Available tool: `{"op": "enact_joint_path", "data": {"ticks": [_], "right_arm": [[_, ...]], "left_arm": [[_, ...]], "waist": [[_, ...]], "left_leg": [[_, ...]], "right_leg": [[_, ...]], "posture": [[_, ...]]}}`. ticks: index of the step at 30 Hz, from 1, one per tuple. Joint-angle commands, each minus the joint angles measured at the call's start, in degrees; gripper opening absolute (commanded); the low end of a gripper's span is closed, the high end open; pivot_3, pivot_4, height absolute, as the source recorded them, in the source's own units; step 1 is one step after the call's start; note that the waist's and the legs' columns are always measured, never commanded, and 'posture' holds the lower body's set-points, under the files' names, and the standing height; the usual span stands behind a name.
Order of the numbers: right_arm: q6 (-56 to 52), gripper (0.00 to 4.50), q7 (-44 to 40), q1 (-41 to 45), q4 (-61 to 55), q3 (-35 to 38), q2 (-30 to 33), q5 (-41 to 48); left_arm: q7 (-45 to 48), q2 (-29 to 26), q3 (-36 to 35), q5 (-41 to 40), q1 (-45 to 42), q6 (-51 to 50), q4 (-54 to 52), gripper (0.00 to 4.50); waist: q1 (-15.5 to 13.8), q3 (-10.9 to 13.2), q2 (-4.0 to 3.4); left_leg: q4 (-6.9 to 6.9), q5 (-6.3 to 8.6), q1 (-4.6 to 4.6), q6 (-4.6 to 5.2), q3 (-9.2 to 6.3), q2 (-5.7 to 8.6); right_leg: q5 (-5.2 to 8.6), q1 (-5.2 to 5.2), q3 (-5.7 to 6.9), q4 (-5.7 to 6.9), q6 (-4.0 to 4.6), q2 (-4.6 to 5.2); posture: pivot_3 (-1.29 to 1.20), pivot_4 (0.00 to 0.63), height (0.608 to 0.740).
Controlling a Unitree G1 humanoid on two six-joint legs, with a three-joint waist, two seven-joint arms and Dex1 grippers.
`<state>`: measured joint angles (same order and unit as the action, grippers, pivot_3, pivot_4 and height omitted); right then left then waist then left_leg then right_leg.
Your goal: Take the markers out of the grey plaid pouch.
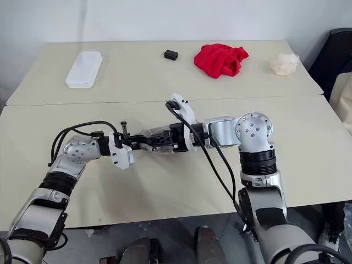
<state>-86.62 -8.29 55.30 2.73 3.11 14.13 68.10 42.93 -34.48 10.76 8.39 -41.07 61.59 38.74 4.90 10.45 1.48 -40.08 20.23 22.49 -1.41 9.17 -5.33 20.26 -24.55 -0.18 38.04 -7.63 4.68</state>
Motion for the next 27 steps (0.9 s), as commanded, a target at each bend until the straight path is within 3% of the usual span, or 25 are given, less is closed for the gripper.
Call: {"op": "enact_joint_path", "data": {"ticks": [1, 5, 11, 17, 22, 27], "right_arm": [[3.1, 0.06, -2.3, 0.5, -2.4, 1.8, 1.0, -2.2], [8.2, 0.06, -6.7, -0.2, -3.7, 2.8, 3.1, -4.8], [16.2, 0.06, -14.3, -1.2, -1.6, 6.3, 9.0, -8.5], [26.5, 0.06, -20.8, -4.7, 1.5, 4.6, 14.8, -17.3], [31.2, 0.06, -21.7, -5.2, 2.2, 6.4, 14.1, -18.4], [30.0, 0.06, -20.8, -4.3, 1.5, 7.1, 12.0, -15.6]], "left_arm": [[-1.4, -1.0, -0.7, -1.0, 0.4, 0.1, -1.7, 0.0], [0.5, -0.8, -0.8, -6.4, 2.1, -2.3, -2.7, 0.0], [12.4, -1.6, -3.3, -27.1, 9.3, -25.0, -14.6, 0.0], [15.3, -2.9, -6.3, -38.0, 15.0, -46.9, -27.0, 0.0], [16.9, -3.2, -7.7, -38.1, 17.0, -53.5, -30.0, 0.0], [17.7, -2.8, -7.5, -33.4, 17.3, -50.3, -29.2, 0.0]], "waist": [[0.0, 0.0, 0.0], [0.0, 0.0, 0.0], [0.1, 0.0, 0.0], [0.0, 0.0, 0.0], [-0.1, 0.0, 0.0], [0.0, 0.0, 0.0]], "left_leg": [[0.0, 0.0, 0.0, 0.0, 0.0, 0.0], [0.0, 0.0, 0.0, 0.0, 0.01, 0.0], [0.0, 0.0, -0.02, 0.0, 0.01, -0.01], [-0.01, 0.0, -0.07, 0.0, 0.01, 0.0], [-0.04, -0.01, -0.08, -0.02, 0.01, 0.0], [-0.03, -0.03, -0.12, -0.05, 0.02, 0.0]], "right_leg": [[0.0, 0.0, 0.0, 0.0, 0.0, 0.0], [0.0, -0.01, 0.0, 0.0, 0.0, 0.0], [0.0, -0.01, 0.01, 0.02, 0.0, 0.0], [0.0, 0.01, -0.01, 0.04, 0.0, 0.0], [0.0, 0.03, -0.01, 0.06, 0.0, -0.01], [0.0, 0.03, -0.01, 0.11, 0.01, -0.03]], "posture": [[0.0, 0.15, 0.74], [0.0, 0.15, 0.74], [0.0, 0.15, 0.74], [0.0, 0.15, 0.74], [0.0, 0.15, 0.74], [0.0, 0.15, 0.74]]}}
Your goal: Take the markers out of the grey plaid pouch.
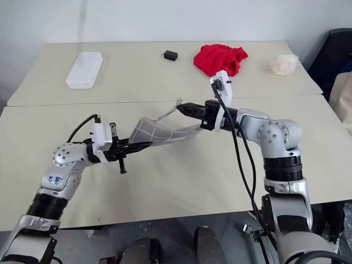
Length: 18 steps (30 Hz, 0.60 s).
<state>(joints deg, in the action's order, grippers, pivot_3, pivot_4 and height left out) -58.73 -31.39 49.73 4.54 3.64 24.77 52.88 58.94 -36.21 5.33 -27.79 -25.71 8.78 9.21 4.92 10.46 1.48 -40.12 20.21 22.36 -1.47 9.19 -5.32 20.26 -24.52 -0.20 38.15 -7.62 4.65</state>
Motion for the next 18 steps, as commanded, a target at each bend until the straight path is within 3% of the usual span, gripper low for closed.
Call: {"op": "enact_joint_path", "data": {"ticks": [1, 18], "right_arm": [[1.6, 0.06, 2.0, 1.4, -0.8, 6.7, 1.0, 0.4], [0.3, 0.06, 0.3, -0.2, -8.1, 5.5, -3.0, 6.0]], "left_arm": [[1.3, -1.0, -2.1, 4.3, 1.5, 4.1, 1.0, 0.0], [0.5, 0.2, -2.4, 11.2, -2.6, 15.4, 6.1, 0.0]], "waist": [[0.0, 0.0, 0.0], [-0.1, 0.0, 0.0]], "left_leg": [[0.0, 0.0, 0.0, 0.0, 0.0, 0.0], [-0.1, 0.0, -0.02, -0.01, 0.01, 0.0]], "right_leg": [[0.0, 0.0, 0.0, 0.0, 0.0, 0.0], [-0.01, 0.0, -0.01, 0.16, 0.02, 0.01]], "posture": [[0.0, 0.15, 0.74], [0.0, 0.15, 0.74]]}}
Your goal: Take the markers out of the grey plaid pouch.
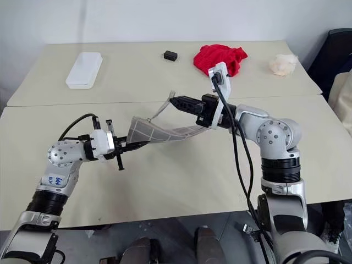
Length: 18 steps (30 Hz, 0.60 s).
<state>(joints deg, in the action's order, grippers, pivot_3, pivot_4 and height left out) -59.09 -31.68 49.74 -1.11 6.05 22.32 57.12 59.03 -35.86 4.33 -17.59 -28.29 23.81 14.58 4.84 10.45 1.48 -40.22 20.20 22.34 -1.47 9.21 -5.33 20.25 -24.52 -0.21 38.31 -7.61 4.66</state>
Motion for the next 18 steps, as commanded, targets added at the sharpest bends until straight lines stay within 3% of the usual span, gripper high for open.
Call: {"op": "enact_joint_path", "data": {"ticks": [1, 13, 18], "right_arm": [[0.8, 0.06, 1.0, -0.3, -2.5, 3.4, -0.9, 1.8], [6.8, 0.06, -10.6, -6.6, -5.5, 3.9, 8.8, -4.0], [9.6, 0.06, -11.9, -6.3, -3.2, 4.3, 11.5, -6.8]], "left_arm": [[0.4, -0.2, -1.5, 0.9, -0.1, 0.5, 0.7, 0.0], [-1.7, 1.2, -6.3, -4.5, 0.2, -8.7, -1.6, 0.0], [-1.3, 1.5, -7.4, -4.3, 0.3, -10.3, -1.8, 0.0]], "waist": [[0.0, 0.0, 0.0], [-0.2, 0.0, 0.0], [-0.1, 0.0, 0.0]], "left_leg": [[-0.01, 0.0, 0.0, 0.0, 0.0, 0.0], [-0.07, 0.0, 0.0, 0.0, -0.02, 0.01], [-0.07, 0.0, -0.01, 0.0, -0.01, 0.0]], "right_leg": [[0.0, 0.0, 0.0, 0.01, 0.0, 0.0], [0.0, 0.01, -0.02, 0.06, 0.0, 0.0], [0.0, 0.01, -0.03, 0.06, 0.0, 0.0]], "posture": [[0.0, 0.15, 0.74], [0.0, 0.15, 0.74], [0.0, 0.15, 0.74]]}}
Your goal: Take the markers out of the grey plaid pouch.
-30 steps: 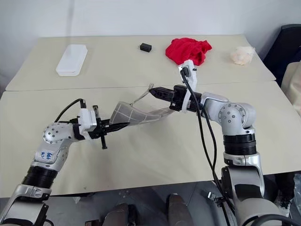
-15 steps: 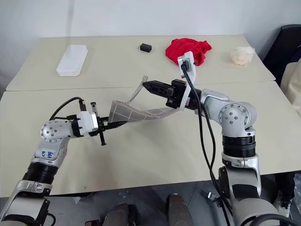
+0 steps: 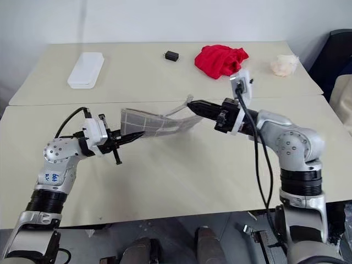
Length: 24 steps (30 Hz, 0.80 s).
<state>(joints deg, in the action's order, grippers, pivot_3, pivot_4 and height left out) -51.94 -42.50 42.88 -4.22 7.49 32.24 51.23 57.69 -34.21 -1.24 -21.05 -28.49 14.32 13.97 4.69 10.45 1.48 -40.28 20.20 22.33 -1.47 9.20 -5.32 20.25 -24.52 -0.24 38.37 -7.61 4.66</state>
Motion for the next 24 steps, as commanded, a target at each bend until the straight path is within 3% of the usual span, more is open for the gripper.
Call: {"op": "enact_joint_path", "data": {"ticks": [1, 15, 21, 24], "right_arm": [[2.9, 0.06, -1.4, 0.5, 0.3, 2.9, 1.9, -1.3], [15.1, 0.06, -10.7, -1.8, 13.5, 3.4, 9.3, -12.0], [14.7, 0.06, -13.8, -3.4, 9.5, 3.2, 9.5, -11.8], [6.7, 0.24, -13.1, -2.2, 6.4, 6.3, 10.9, -5.7]], "left_arm": [[0.0, -0.1, -2.0, -1.0, 0.5, -1.1, -1.3, 0.0], [6.9, -3.8, -4.0, -7.9, 4.2, -13.8, -8.1, 0.0], [5.7, -1.7, -3.3, -7.6, 4.2, -15.0, -9.6, 0.0], [5.0, -0.4, -2.9, -6.7, 3.9, -14.5, -9.5, 0.0]], "waist": [[0.0, 0.0, 0.0], [-0.1, 0.0, 0.0], [-0.1, 0.0, -0.01], [-0.2, 0.0, -0.01]], "left_leg": [[0.0, 0.0, 0.0, 0.0, 0.0, 0.0], [-0.02, 0.0, -0.01, 0.0, 0.02, 0.01], [-0.12, 0.0, -0.03, 0.0, 0.04, 0.01], [-0.14, 0.0, -0.03, 0.0, 0.04, 0.01]], "right_leg": [[0.0, 0.0, 0.0, 0.0, 0.0, 0.0], [0.0, 0.01, -0.03, 0.0, 0.0, 0.0], [0.0, 0.0, -0.06, 0.13, 0.0, 0.0], [0.0, 0.0, -0.07, 0.14, 0.0, 0.0]], "posture": [[0.0, 0.15, 0.74], [0.0, 0.15, 0.74], [0.0, 0.15, 0.74], [0.0, 0.15, 0.74]]}}
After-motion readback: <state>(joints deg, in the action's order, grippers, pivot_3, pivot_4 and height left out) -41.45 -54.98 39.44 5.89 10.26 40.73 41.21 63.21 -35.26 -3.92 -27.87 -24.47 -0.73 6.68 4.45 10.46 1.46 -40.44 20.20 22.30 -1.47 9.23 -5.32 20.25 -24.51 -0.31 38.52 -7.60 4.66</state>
